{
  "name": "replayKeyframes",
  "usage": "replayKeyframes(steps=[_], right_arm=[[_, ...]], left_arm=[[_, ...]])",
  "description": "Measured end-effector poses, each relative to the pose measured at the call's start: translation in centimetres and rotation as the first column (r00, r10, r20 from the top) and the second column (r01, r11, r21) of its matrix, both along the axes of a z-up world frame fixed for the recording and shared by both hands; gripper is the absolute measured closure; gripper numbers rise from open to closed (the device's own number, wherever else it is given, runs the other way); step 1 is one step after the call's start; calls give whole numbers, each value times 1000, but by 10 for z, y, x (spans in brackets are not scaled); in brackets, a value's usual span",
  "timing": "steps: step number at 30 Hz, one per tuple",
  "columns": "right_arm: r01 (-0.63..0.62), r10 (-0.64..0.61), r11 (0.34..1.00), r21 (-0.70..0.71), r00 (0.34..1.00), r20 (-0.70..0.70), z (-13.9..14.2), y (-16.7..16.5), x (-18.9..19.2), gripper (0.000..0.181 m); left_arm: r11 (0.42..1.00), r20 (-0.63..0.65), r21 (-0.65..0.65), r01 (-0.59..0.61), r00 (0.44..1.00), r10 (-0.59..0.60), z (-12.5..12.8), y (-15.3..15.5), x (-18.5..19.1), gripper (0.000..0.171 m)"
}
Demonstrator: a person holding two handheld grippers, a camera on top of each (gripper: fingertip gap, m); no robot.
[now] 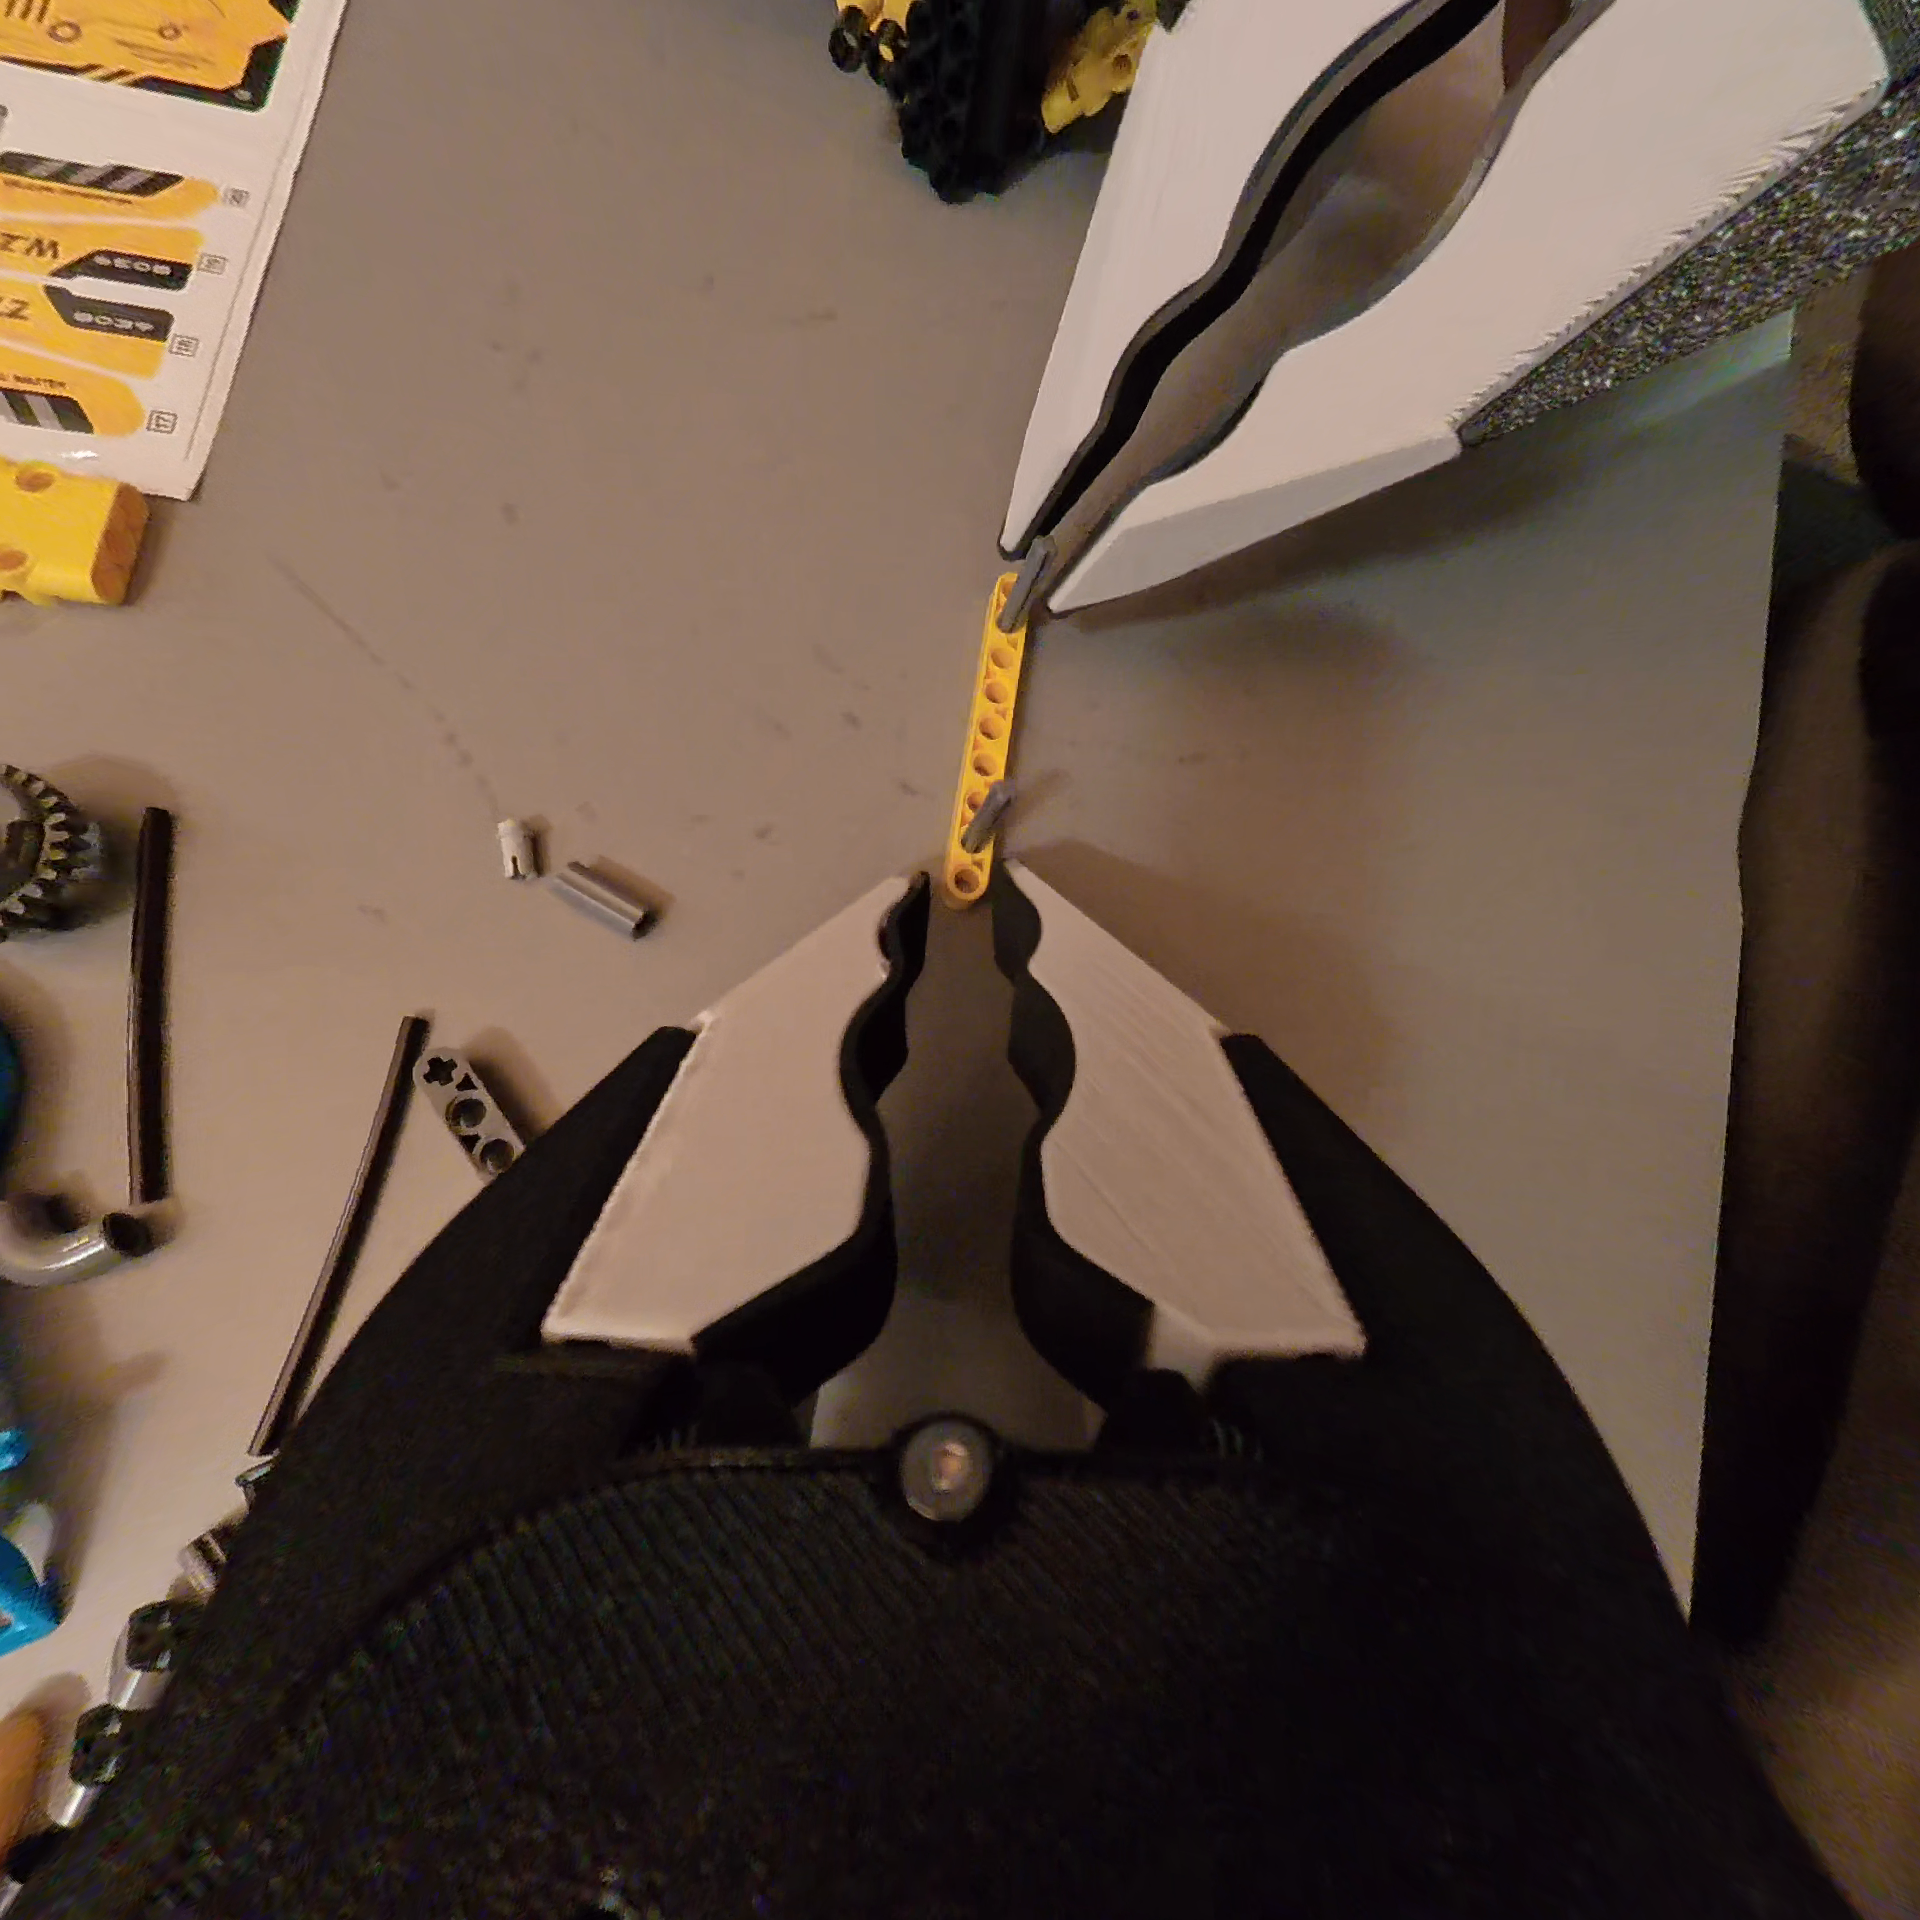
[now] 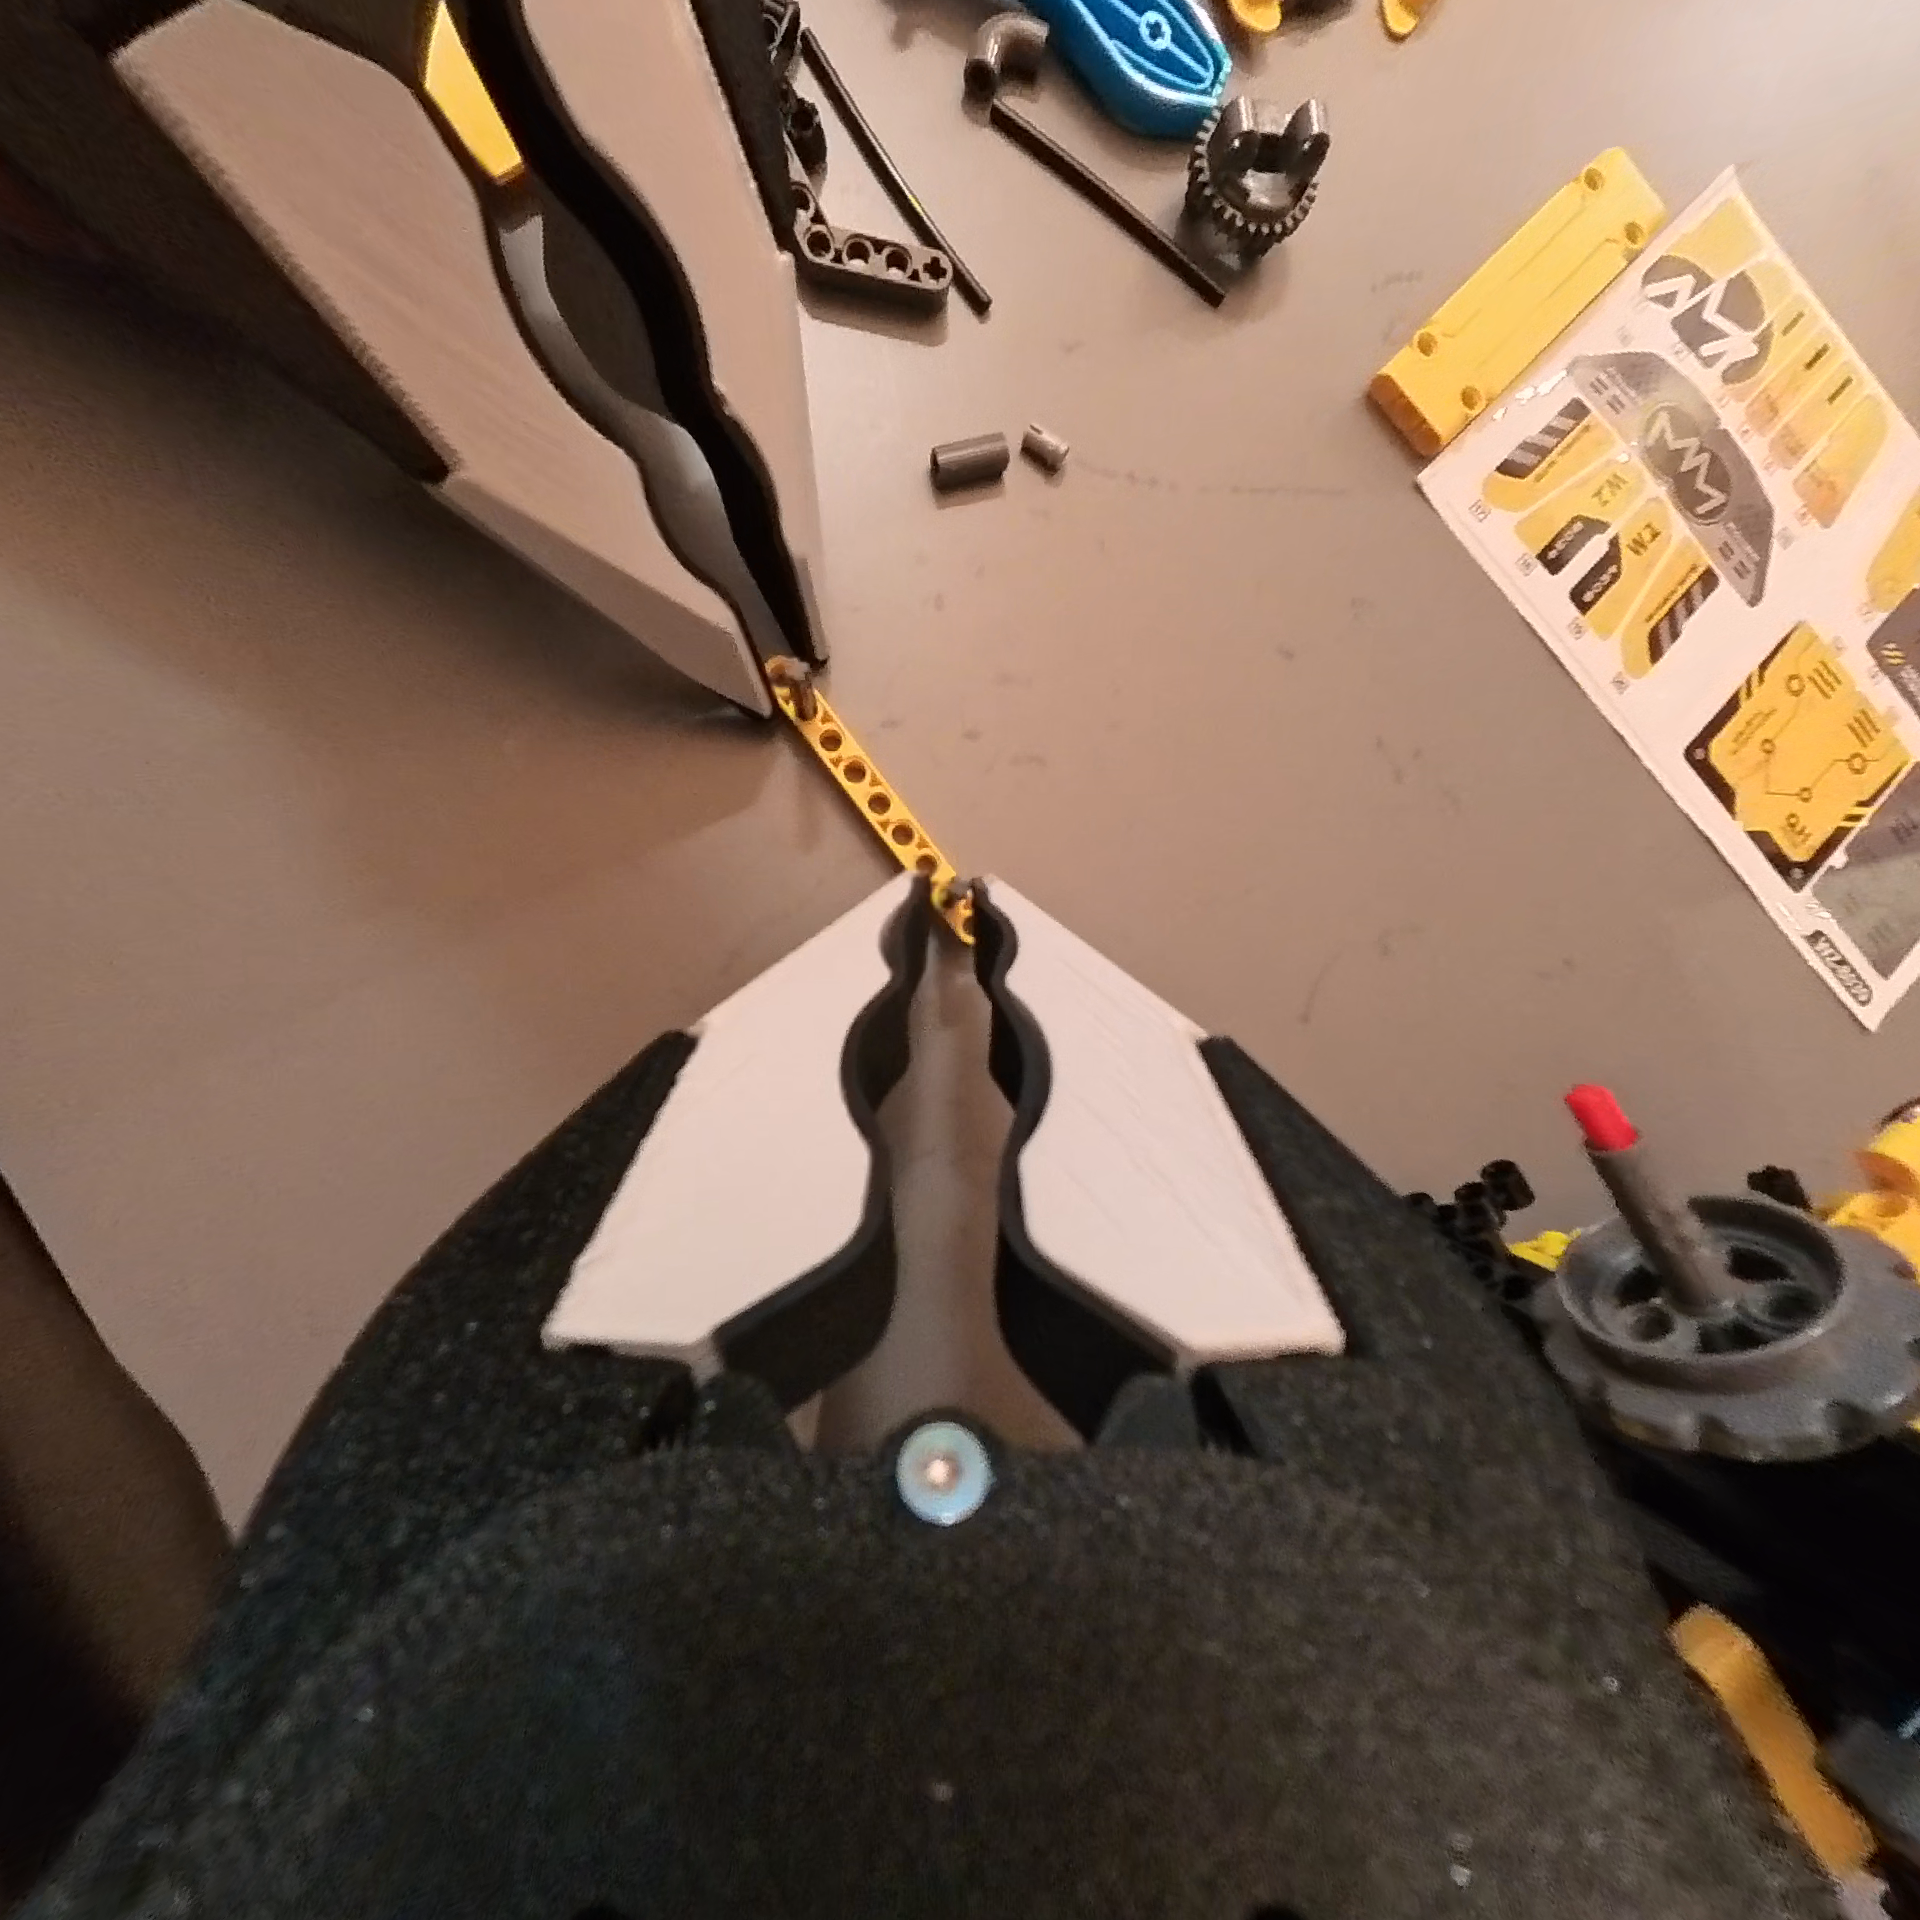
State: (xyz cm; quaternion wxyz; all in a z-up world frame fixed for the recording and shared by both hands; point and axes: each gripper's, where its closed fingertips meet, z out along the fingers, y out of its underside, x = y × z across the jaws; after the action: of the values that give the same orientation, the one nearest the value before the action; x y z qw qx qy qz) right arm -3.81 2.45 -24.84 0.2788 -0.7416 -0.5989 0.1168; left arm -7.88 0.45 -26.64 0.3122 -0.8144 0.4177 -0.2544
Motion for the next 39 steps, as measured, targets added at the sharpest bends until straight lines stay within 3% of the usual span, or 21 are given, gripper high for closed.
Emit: replayKeyframes(steps=[6,12,17,18,22,27,33,39], right_arm=[[22,-22,1000,-4,998,-58,13,-7,1,151],[47,-40,999,18,960,-277,45,-23,6,150],[-21,3,999,-40,914,-406,38,-51,0,156],[-50,28,998,-46,916,-399,32,-57,0,167],[7,5,999,33,936,-353,16,-42,12,180],[92,-73,995,31,920,-385,9,-21,28,181],[210,-135,946,246,947,-291,6,10,54,181],[228,-148,917,326,956,-253,5,19,61,181]], left_arm=[[1000,4,-5,4,1000,-4,0,-1,0,160],[1000,7,-10,7,1000,-7,0,-1,0,159],[1000,10,-13,16,1000,-16,0,-3,1,155],[1000,11,-13,20,1000,-20,0,-3,2,154],[999,-3,8,47,999,-47,0,-7,6,153],[998,-1,8,67,998,-67,0,-9,8,152],[997,6,-2,81,997,-81,0,-11,9,150],[996,13,-14,83,996,-83,1,-11,9,149]])
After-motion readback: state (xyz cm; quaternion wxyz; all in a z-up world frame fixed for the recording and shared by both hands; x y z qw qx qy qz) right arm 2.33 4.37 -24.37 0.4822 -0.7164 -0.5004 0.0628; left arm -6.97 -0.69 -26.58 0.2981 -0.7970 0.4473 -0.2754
